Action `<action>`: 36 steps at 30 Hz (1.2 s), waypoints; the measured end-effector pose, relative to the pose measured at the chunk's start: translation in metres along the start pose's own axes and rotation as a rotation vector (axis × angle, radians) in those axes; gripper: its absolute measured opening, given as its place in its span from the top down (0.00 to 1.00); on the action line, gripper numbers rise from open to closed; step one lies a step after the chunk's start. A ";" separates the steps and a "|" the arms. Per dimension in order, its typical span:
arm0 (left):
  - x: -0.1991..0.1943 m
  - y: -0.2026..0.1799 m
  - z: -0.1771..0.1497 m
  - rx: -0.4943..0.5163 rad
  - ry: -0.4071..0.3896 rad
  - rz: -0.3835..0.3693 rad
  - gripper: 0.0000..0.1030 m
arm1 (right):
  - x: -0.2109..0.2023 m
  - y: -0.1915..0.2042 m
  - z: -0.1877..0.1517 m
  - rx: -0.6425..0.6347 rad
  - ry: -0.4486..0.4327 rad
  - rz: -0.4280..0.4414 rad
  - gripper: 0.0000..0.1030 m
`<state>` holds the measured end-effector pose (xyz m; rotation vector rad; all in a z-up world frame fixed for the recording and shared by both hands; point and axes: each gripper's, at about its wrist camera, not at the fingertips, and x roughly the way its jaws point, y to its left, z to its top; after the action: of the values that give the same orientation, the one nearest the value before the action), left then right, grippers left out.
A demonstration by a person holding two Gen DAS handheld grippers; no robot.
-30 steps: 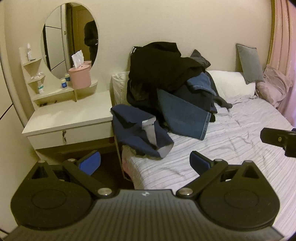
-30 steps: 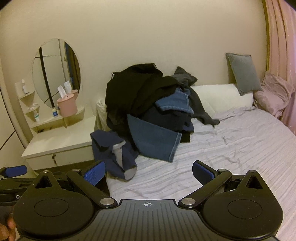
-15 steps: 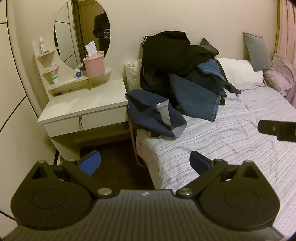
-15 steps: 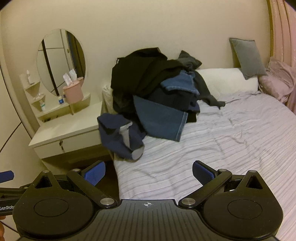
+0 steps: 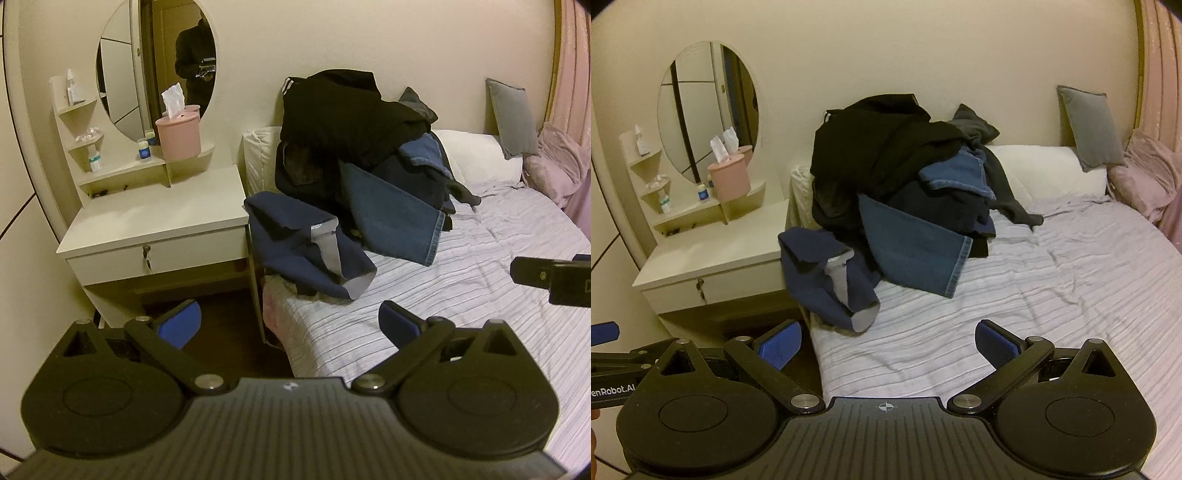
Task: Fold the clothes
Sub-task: 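Move both tools toward the clothes pile on the bed, then close the right gripper on the black hoodie in the pile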
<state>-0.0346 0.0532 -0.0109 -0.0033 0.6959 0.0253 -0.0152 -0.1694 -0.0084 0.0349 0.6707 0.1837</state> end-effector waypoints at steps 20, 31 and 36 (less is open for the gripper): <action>0.066 0.102 0.049 -0.004 -0.032 -0.048 0.02 | 0.073 0.035 0.049 0.114 -0.140 0.012 0.00; 0.132 0.089 0.075 0.188 -0.050 -0.217 0.02 | 0.102 0.028 0.074 0.132 -0.132 -0.057 0.00; 0.143 0.059 0.097 0.184 -0.046 -0.248 0.02 | 0.113 -0.004 0.081 0.179 -0.131 -0.088 0.00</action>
<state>0.1358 0.1161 -0.0278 0.0877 0.6457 -0.2760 0.1229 -0.1510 -0.0146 0.1873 0.5556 0.0364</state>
